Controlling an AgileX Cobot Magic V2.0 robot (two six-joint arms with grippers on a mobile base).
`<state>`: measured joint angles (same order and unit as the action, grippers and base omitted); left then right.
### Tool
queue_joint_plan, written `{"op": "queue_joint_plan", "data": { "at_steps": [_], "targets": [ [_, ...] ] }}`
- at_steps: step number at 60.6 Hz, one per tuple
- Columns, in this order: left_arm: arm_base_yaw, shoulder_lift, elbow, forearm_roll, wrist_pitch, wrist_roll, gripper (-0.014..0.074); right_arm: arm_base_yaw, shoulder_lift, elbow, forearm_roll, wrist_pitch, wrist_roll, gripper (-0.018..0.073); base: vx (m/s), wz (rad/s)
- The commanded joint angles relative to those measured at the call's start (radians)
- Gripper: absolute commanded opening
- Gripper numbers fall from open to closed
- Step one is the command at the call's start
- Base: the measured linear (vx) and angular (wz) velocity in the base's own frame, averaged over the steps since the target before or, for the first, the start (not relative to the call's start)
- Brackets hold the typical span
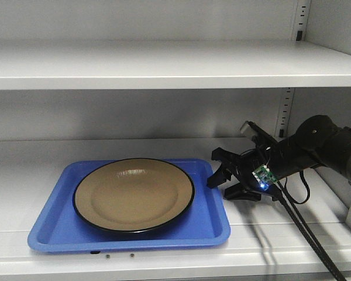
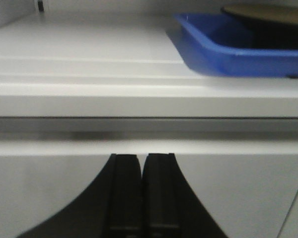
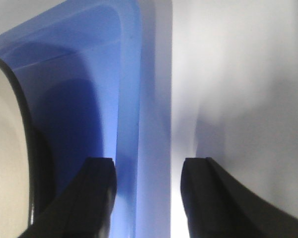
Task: Place disk in tray to left cabinet
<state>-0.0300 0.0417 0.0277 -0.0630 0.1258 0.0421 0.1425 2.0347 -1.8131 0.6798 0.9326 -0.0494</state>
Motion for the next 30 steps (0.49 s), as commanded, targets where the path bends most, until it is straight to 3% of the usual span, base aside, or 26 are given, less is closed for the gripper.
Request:
{"op": "queue_joint_plan", "data": {
  "at_steps": [1, 17, 30],
  "targets": [
    [0.006, -0.065, 0.018, 0.0, -0.02, -0.001, 0.0011, -0.003, -0.066, -0.032, 0.035, -0.025, -0.012, 0.0386, 0.0, 0.0],
    [0.083, -0.061, 0.02, 0.0, -0.016, -0.001, 0.0011, -0.003, -0.066, -0.032, 0.035, -0.021, -0.012, 0.0386, 0.0, 0.0],
    [0.085, -0.059, 0.02, -0.001, -0.012, -0.003, 0.0011, -0.003, -0.066, -0.032, 0.035, -0.021, -0.012, 0.0386, 0.0, 0.0]
  ]
}}
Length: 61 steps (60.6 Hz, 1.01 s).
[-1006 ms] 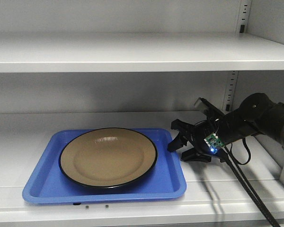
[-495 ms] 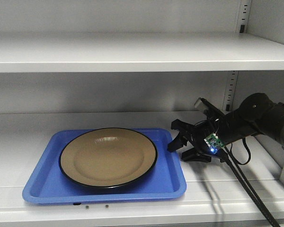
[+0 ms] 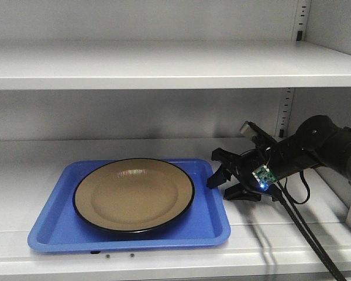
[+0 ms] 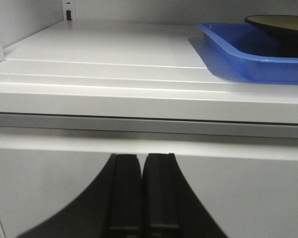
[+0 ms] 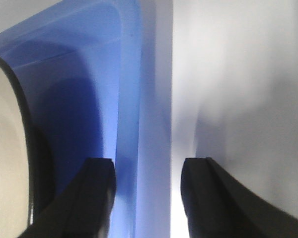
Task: Place disk in tray to left cabinet
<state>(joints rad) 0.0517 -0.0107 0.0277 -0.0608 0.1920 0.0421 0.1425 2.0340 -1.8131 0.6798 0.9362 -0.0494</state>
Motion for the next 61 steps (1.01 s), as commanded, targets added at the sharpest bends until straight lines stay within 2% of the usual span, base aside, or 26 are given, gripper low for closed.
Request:
{"op": "queue_joint_plan", "data": {
  "at_steps": [1, 61],
  "targets": [
    [0.004, -0.007, 0.02, -0.003, -0.079, -0.003, 0.0011, -0.003, -0.066, -0.032, 0.035, -0.025, -0.012, 0.0386, 0.0, 0.0],
    [0.004, -0.007, 0.02, -0.003, -0.079, -0.003, 0.0011, -0.004, -0.094, -0.032, 0.032, -0.029, -0.012, 0.0386, 0.0, 0.0]
  ]
}}
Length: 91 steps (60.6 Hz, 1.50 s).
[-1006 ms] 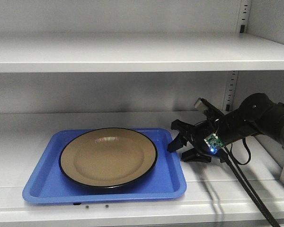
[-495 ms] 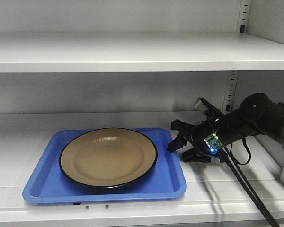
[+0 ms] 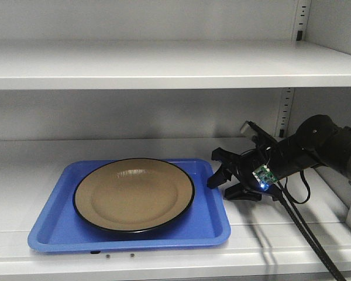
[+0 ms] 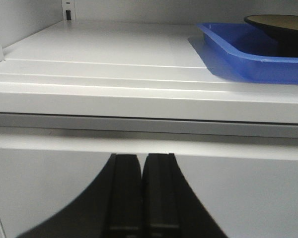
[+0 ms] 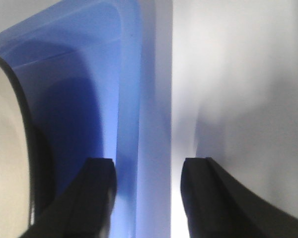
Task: Place disk in tray to left cabinet
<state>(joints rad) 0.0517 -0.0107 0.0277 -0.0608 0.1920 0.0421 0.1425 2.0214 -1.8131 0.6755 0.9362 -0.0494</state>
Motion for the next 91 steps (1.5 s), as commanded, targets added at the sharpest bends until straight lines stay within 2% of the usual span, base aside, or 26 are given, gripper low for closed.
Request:
{"op": "queue_joint_plan", "data": {
  "at_steps": [1, 25, 31, 41, 49, 60, 73, 82, 91],
  "targets": [
    [0.004, -0.007, 0.02, -0.003, -0.079, -0.003, 0.0011, -0.004, -0.084, -0.032, 0.036, -0.029, -0.012, 0.0386, 0.0, 0.0],
    [0.004, -0.007, 0.02, -0.003, -0.079, -0.003, 0.0011, -0.004, -0.131, -0.03, 0.034, -0.019, -0.012, 0.0382, 0.0, 0.0],
    [0.004, -0.007, 0.02, -0.003, -0.079, -0.003, 0.0011, -0.004, -0.179, 0.041, 0.034, -0.056, -0.012, 0.0361, 0.0, 0.0],
    [0.004, -0.007, 0.02, -0.003, -0.079, -0.003, 0.0013, -0.001, -0.366, 0.329, 0.034, -0.244, -0.012, 0.0307, 0.0, 0.0],
    [0.004, -0.007, 0.02, -0.003, -0.079, -0.003, 0.0013, -0.004, -0.563, 0.563, 0.009, -0.34, -0.014, 0.0249, 0.0, 0.0],
    [0.004, -0.007, 0.02, -0.003, -0.079, -0.003, 0.0013, -0.002, -0.85, 0.883, -0.12, -0.49, -0.013, 0.0183, 0.0, 0.0],
    [0.004, -0.007, 0.02, -0.003, -0.079, -0.003, 0.0013, -0.003, -1.194, 1.206, -0.382, -0.568, -0.012, 0.015, 0.0, 0.0],
    [0.004, -0.007, 0.02, -0.003, -0.079, -0.003, 0.0013, -0.003, -1.423, 1.413, -0.458, -0.625, -0.012, 0.015, 0.0, 0.0],
    [0.004, -0.007, 0.02, -0.003, -0.079, -0.003, 0.0013, -0.003, -1.642, 1.573, -0.486, -0.681, -0.012, 0.015, 0.0, 0.0]
  ]
}}
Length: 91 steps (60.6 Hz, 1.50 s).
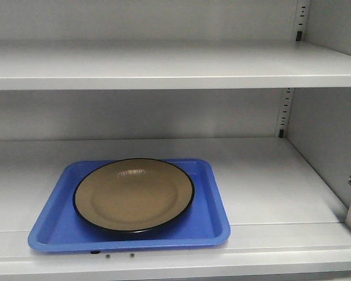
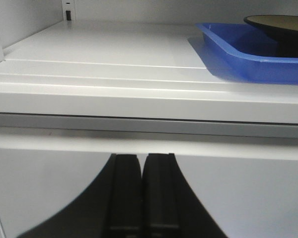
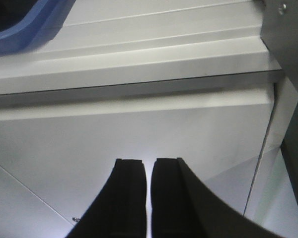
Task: Place disk in tray to left cabinet
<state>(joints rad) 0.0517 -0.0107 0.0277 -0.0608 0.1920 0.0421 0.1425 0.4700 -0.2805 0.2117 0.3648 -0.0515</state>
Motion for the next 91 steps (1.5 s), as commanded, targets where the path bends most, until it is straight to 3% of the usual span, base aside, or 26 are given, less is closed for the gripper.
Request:
{"op": "queue_joint_plan", "data": {
  "at_steps": [1, 11, 22, 25, 34, 53, 70, 82, 91],
  "targets": [
    [0.004, -0.007, 0.02, -0.003, -0.079, -0.003, 0.0013, -0.003, -0.112, 0.059, -0.029, -0.112, -0.01, 0.015, 0.0, 0.0],
    [0.004, -0.007, 0.02, -0.003, -0.079, -0.003, 0.0013, -0.004, -0.306, 0.188, -0.106, -0.12, -0.003, 0.011, 0.0, 0.0],
    [0.004, -0.007, 0.02, -0.003, -0.079, -0.003, 0.0013, -0.004, -0.462, 0.336, -0.199, -0.172, 0.102, -0.0015, 0.0, 0.0],
    [0.004, -0.007, 0.02, -0.003, -0.079, -0.003, 0.0013, -0.004, -0.487, 0.331, -0.235, -0.123, 0.115, -0.0012, 0.0, 0.0],
    [0.004, -0.007, 0.02, -0.003, -0.079, -0.003, 0.0013, -0.004, -0.492, 0.331, -0.342, -0.148, 0.114, -0.0009, 0.0, 0.0],
    [0.004, -0.007, 0.02, -0.003, -0.079, -0.003, 0.0013, -0.004, -0.492, 0.331, -0.344, -0.283, 0.084, -0.0008, 0.0, 0.0],
    [0.004, -0.007, 0.02, -0.003, -0.079, -0.003, 0.0013, -0.006, -0.492, 0.331, -0.344, -0.308, 0.085, -0.0008, 0.0, 0.0],
    [0.004, -0.007, 0.02, -0.003, -0.079, -0.003, 0.0013, -0.094, -0.492, 0.331, -0.305, -0.324, 0.103, -0.0008, 0.0, 0.0],
    [0.004, -0.007, 0.02, -0.003, -0.079, -0.003, 0.0013, -0.106, -0.492, 0.331, -0.289, -0.328, 0.102, -0.0008, 0.0, 0.0]
  ]
}}
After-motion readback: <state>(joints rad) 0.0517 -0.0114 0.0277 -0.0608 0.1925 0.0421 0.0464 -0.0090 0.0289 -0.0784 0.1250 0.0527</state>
